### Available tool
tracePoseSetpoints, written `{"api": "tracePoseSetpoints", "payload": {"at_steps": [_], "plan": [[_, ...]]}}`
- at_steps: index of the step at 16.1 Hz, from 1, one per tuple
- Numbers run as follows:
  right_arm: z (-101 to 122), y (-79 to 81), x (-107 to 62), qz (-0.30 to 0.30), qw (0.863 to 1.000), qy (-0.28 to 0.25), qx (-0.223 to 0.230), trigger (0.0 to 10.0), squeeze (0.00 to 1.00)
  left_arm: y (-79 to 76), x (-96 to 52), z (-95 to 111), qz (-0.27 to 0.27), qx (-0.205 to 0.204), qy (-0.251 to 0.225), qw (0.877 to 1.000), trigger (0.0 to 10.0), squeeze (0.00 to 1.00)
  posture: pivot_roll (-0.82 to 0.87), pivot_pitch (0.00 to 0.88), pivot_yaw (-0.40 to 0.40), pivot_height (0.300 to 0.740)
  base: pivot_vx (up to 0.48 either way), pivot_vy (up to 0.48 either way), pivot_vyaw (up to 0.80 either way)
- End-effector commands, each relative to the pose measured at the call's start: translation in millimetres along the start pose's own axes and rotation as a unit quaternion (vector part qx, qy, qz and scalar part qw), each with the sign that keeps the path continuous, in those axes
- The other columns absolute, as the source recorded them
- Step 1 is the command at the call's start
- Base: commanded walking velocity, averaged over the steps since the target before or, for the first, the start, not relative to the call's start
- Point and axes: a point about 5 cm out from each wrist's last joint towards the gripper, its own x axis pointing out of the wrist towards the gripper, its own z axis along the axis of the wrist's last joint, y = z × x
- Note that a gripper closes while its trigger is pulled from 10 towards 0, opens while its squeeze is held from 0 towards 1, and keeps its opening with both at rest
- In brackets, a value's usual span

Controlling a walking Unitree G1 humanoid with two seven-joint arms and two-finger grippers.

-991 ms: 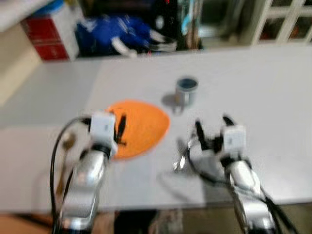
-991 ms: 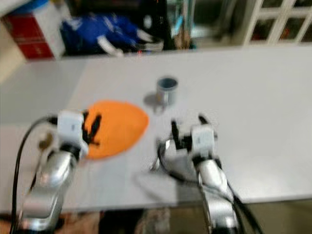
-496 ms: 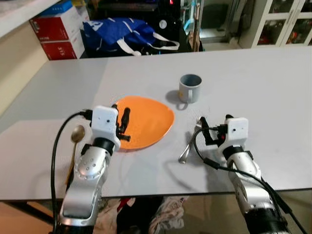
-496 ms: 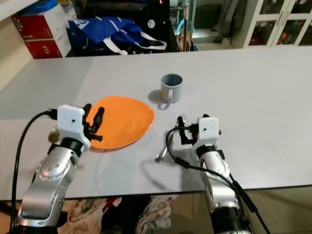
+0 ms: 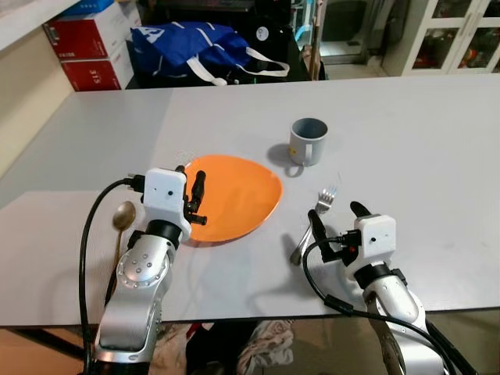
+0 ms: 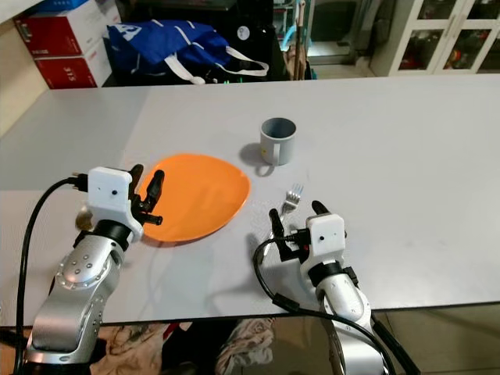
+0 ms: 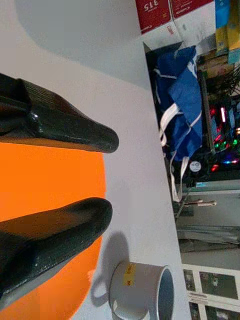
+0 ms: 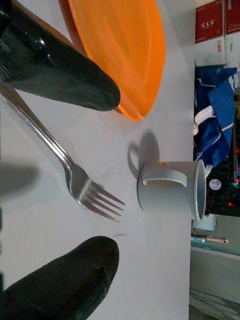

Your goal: Setting the table

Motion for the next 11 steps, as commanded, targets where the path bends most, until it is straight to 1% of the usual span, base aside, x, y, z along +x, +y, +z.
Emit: {"api": "tracePoseSetpoints", "payload": {"at_steps": [1, 3, 4, 5, 6, 11], "plan": [[5.1, -0.5, 1.7, 0.0, 1.0, -0.007, -0.001, 10.0, 0.0, 1.4, 0.8, 0.5, 0.002, 0.001, 0.0, 1.0, 10.0, 0.0, -0.16, 0.0, 0.087, 0.722, 0.0, 0.0, 0.0], [5.2, -0.6, 1.9, 0.0, 1.0, -0.007, 0.0, 10.0, 0.0, 1.4, 1.1, 0.4, 0.003, -0.001, 0.0, 1.0, 10.0, 0.0, -0.16, 0.0, 0.089, 0.722, 0.0, 0.0, 0.0], [6.0, -1.1, 4.5, -0.003, 1.0, -0.007, 0.001, 10.0, 0.0, -0.2, 3.1, 1.1, -0.002, -0.009, -0.004, 1.0, 10.0, 0.0, -0.16, 0.0, 0.096, 0.722, -0.345, -0.277, 0.0], [8.2, -0.9, 6.4, -0.006, 1.0, -0.005, 0.004, 10.0, 0.0, -2.6, 5.0, 1.2, -0.013, -0.028, -0.005, 1.0, 10.0, 0.0, -0.16, 0.0, 0.095, 0.722, -0.36, -0.319, 0.0], [8.3, -0.2, 6.2, -0.006, 1.0, -0.002, 0.005, 10.0, 0.0, -3.1, 4.9, 1.1, -0.014, -0.032, -0.008, 0.999, 10.0, 0.0, -0.16, 0.0, 0.096, 0.722, 0.0, 0.0, 0.0], [7.9, -0.4, 6.4, -0.009, 1.0, 0.001, 0.003, 10.0, 0.0, -3.3, 5.9, 1.0, -0.016, -0.026, -0.009, 0.999, 10.0, 0.0, -0.16, 0.0, 0.098, 0.722, 0.0, 0.0, 0.0]]}}
